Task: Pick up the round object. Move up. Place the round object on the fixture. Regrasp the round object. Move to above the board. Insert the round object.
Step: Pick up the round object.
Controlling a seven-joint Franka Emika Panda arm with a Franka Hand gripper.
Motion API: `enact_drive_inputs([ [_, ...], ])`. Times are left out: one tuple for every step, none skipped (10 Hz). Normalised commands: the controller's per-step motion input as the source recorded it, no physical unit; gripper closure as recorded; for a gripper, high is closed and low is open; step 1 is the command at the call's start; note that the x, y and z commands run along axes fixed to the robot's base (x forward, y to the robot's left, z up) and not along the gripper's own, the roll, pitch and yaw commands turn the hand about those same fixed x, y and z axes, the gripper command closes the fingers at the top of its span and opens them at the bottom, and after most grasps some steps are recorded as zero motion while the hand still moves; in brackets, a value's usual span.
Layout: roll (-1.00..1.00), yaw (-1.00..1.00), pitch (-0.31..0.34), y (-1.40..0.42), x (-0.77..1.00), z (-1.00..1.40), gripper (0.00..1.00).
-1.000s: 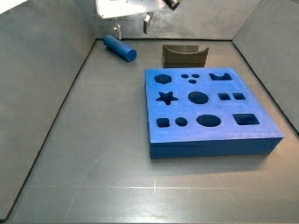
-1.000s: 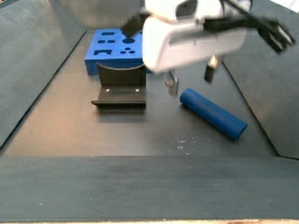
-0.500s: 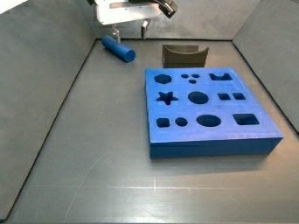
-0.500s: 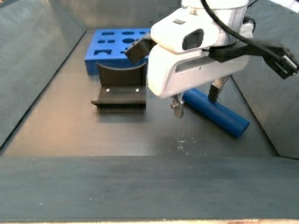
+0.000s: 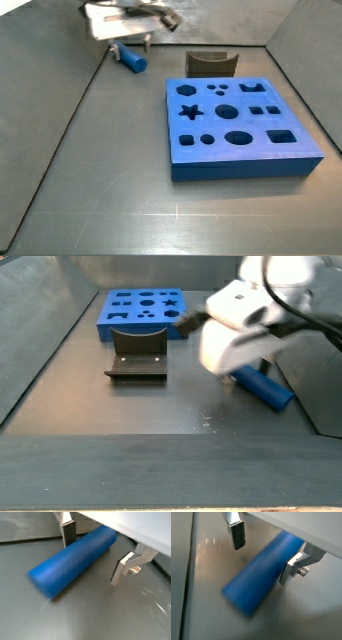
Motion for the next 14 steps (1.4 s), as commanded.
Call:
enact_drive_inputs([
  [-0.06, 0.0, -0.057, 0.09, -0.03, -0.21, 0.0],
  [0.0, 0.0, 0.0, 0.0, 0.0, 0.0, 1.0],
  [0.0, 0.0, 0.0, 0.0, 0.0, 0.0, 1.0],
  [0.0, 0.0, 0.0, 0.0, 0.0, 0.0, 1.0],
  [0.0, 0.0, 0.0, 0.0, 0.0, 0.0, 1.0],
  [0.0, 0.0, 0.0, 0.0, 0.0, 0.0, 1.0],
  [0.0, 0.0, 0.0, 0.0, 0.0, 0.0, 1.0],
  [0.0, 0.0, 0.0, 0.0, 0.0, 0.0, 1.0],
  [0.0, 0.0, 0.0, 0.0, 0.0, 0.0, 1.0],
  [0.0, 0.0, 0.0, 0.0, 0.0, 0.0, 1.0],
  [0.0, 0.0, 0.0, 0.0, 0.0, 0.0, 1.0],
  [0.0, 0.0, 0.0, 0.0, 0.0, 0.0, 1.0],
  [0.0, 0.0, 0.0, 0.0, 0.0, 0.0, 1.0],
  [0.0, 0.0, 0.0, 0.0, 0.0, 0.0, 1.0],
])
